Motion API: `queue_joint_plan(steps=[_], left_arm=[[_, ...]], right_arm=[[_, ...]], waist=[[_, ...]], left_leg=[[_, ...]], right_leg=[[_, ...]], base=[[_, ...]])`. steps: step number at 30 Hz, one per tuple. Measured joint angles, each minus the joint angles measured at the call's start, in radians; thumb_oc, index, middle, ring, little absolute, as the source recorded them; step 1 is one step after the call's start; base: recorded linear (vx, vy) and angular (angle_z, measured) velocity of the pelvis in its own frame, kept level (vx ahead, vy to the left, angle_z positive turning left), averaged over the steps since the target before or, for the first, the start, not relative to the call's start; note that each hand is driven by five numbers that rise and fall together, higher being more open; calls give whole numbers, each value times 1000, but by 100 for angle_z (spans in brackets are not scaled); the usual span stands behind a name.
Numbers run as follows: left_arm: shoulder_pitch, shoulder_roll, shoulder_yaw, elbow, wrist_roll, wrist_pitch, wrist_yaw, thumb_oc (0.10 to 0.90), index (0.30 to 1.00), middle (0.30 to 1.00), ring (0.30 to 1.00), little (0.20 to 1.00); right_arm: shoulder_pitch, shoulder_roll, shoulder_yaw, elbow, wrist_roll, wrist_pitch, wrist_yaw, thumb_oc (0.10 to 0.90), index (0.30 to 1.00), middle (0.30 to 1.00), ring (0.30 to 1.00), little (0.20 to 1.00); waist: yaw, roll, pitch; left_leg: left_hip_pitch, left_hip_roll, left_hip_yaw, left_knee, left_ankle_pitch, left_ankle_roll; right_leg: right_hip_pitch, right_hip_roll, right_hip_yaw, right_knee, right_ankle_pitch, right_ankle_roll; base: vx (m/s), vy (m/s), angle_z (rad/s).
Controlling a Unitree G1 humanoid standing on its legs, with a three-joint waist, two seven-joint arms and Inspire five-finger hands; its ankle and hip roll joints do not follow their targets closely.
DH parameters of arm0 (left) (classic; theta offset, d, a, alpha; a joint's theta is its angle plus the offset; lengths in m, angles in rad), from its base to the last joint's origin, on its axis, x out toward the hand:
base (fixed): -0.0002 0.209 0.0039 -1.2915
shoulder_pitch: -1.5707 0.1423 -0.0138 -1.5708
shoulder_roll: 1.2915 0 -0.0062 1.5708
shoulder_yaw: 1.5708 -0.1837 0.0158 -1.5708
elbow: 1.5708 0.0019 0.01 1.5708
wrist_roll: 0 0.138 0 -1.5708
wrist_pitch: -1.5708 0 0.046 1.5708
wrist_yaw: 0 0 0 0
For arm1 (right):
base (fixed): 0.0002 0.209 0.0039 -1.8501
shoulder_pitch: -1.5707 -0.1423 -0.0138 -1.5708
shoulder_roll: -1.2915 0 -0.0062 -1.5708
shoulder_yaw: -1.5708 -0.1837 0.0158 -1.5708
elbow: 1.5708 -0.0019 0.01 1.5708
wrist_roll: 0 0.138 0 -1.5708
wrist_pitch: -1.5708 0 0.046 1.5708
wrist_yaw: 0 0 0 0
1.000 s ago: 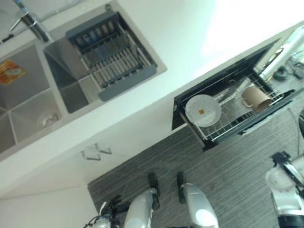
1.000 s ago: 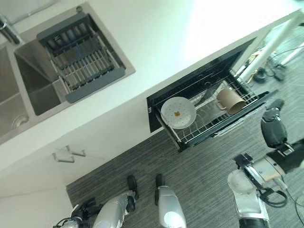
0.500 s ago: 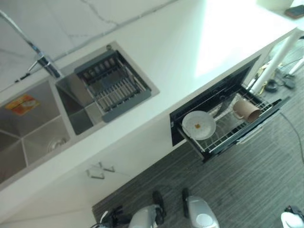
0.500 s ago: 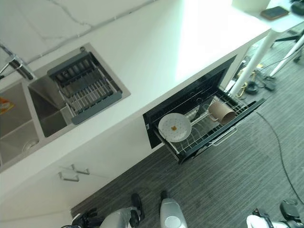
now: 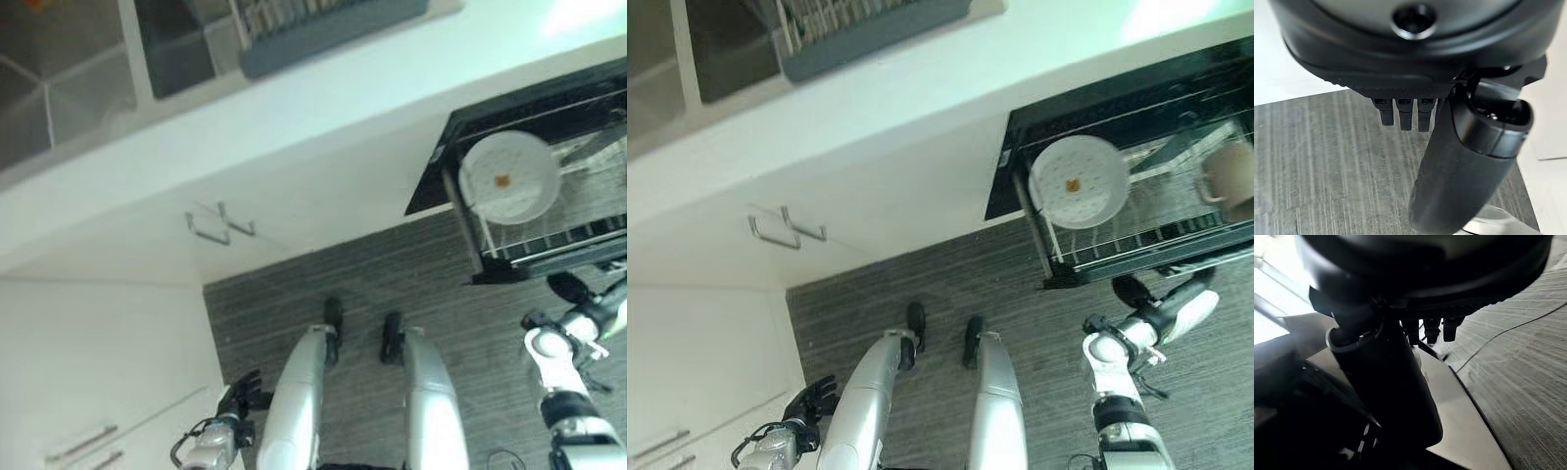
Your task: Place the dishes in the dishwasher.
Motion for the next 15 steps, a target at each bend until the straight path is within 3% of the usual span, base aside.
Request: queue_joint_plan(steps=[10,15], left_arm=[[4,14,14,-84,1,-7,-5,800,900,900,900,900],[2,15,13,-92,0,-10,-21,800,900,900,900,900]], right_arm=[[-28,-125,33,-151,-71,75,64,800,900,900,900,900],[-164,-175,89,-104,-70,142,71,800,900,900,900,900]], waist=[[17,5,-1],[41,9,-2]], left_leg=[[-82,-5,-25,9,5,0],[-108,-6,-61,19,18,-18]], right_leg=[[-60,0,-21,2,2,8],[-67,-1,-60,7,-1,-10]], base=[[1,36,6],[-21,-5,16]])
